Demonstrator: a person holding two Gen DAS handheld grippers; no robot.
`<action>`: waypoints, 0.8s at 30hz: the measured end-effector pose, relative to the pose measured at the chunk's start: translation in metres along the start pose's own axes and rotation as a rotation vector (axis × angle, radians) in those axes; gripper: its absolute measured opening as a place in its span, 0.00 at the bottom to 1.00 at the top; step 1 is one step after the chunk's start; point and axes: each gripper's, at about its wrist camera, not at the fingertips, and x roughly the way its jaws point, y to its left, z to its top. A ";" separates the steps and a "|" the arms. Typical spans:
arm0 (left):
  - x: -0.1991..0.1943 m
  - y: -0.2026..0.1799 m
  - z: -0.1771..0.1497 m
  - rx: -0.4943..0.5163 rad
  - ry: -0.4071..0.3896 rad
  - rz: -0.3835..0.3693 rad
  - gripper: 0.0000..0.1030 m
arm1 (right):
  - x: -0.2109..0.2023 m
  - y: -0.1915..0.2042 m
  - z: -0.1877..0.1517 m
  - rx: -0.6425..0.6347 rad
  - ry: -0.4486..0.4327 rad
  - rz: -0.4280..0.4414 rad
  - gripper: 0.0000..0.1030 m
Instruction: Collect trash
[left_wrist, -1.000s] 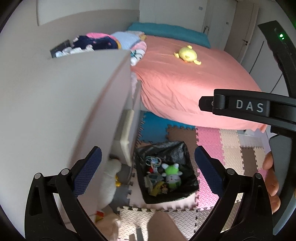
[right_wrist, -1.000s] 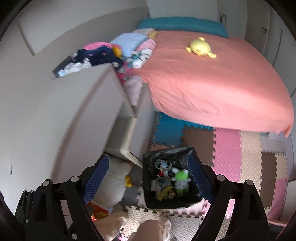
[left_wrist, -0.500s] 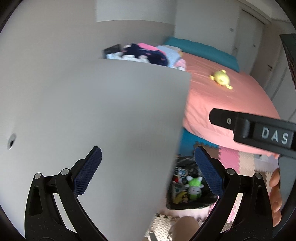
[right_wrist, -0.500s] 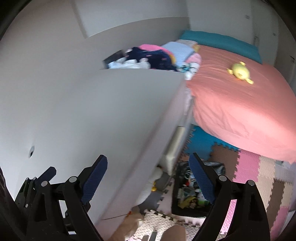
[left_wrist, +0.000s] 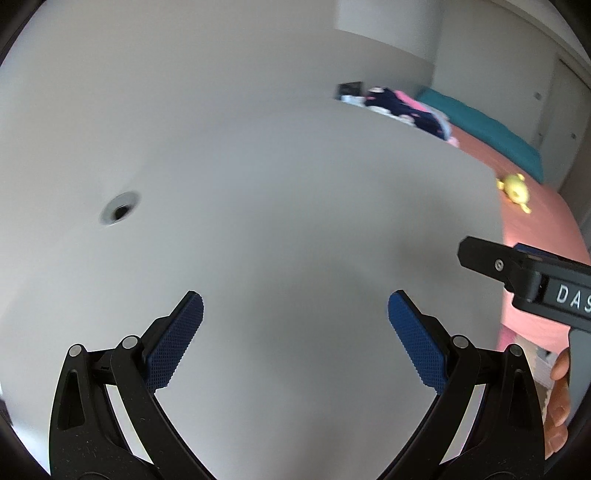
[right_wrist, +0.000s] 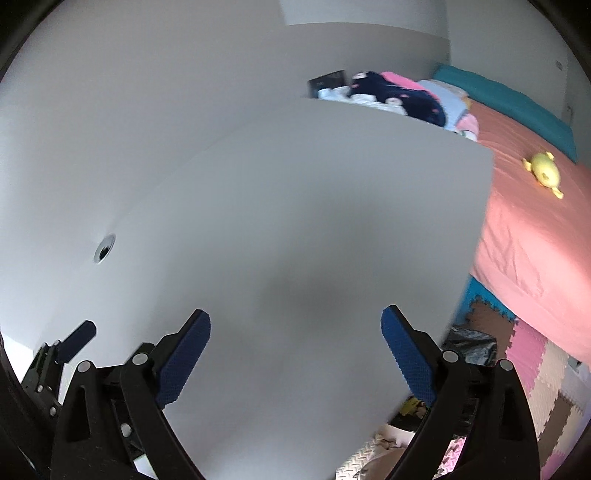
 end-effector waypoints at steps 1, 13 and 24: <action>0.000 0.010 -0.002 -0.011 0.001 0.012 0.94 | 0.004 0.010 -0.003 -0.010 0.004 0.005 0.91; -0.005 0.105 -0.032 -0.081 0.036 0.130 0.94 | 0.034 0.090 -0.039 -0.067 0.037 0.035 0.91; -0.004 0.152 -0.058 -0.156 0.067 0.150 0.94 | 0.056 0.119 -0.062 -0.114 0.054 -0.026 0.91</action>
